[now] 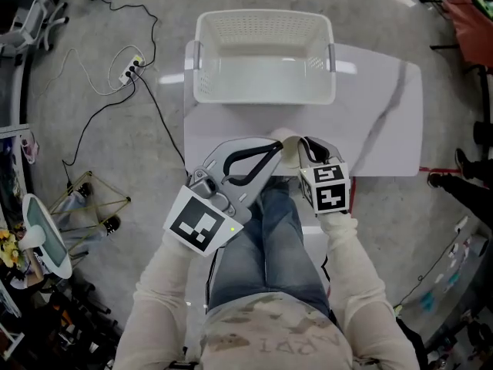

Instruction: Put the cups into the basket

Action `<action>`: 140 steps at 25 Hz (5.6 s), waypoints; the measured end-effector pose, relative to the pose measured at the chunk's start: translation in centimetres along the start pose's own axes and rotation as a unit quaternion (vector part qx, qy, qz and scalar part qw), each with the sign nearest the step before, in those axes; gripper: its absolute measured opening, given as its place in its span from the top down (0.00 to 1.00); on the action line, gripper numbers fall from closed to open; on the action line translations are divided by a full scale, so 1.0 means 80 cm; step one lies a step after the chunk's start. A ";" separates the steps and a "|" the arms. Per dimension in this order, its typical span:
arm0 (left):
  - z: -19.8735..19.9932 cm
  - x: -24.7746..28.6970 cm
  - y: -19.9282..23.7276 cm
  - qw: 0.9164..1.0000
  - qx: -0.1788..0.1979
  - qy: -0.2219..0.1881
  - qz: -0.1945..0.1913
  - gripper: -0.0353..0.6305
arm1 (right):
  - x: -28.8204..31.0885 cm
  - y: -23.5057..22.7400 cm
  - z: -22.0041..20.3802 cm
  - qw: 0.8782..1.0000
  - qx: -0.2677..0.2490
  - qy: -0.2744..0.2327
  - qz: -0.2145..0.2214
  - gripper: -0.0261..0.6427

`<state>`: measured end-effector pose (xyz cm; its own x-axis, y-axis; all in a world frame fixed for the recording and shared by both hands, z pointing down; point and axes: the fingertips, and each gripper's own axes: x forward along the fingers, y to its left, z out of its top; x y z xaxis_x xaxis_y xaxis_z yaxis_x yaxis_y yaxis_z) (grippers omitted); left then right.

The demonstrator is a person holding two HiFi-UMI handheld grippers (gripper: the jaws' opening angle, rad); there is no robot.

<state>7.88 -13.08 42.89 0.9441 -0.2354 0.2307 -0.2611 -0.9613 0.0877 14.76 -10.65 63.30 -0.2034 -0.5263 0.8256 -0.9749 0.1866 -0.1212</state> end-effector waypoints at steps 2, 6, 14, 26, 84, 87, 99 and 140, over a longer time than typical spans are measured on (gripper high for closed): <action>0.027 0.001 0.004 1.000 0.001 -0.011 0.012 0.95 | -0.029 -0.005 0.028 1.000 -0.007 -0.018 0.004 0.89; 0.076 0.007 0.022 0.998 -0.001 -0.033 0.046 0.95 | -0.074 -0.019 0.088 0.998 -0.021 -0.055 0.015 0.89; 0.149 0.013 0.055 0.991 0.015 -0.060 0.122 0.95 | -0.120 -0.048 0.181 0.991 -0.061 -0.109 0.041 0.89; 0.138 -0.021 0.136 0.984 -0.018 -0.064 0.165 0.95 | -0.047 -0.036 0.256 0.990 -0.077 -0.106 0.053 0.89; -0.014 -0.043 0.320 0.995 -0.044 -0.035 0.080 0.95 | 0.256 -0.004 0.273 0.991 -0.132 0.019 0.024 0.93; 0.016 -0.043 0.304 0.995 -0.037 -0.046 0.081 0.95 | 0.202 0.012 0.304 0.991 -0.124 -0.031 0.042 0.93; 0.155 -0.036 0.206 0.992 -0.011 -0.088 0.089 0.95 | -0.121 0.072 0.383 0.948 -0.108 -0.265 0.137 0.92; 0.242 -0.072 0.034 0.986 -0.009 -0.093 0.140 0.95 | -0.365 0.132 0.332 0.871 -0.102 -0.433 0.208 0.93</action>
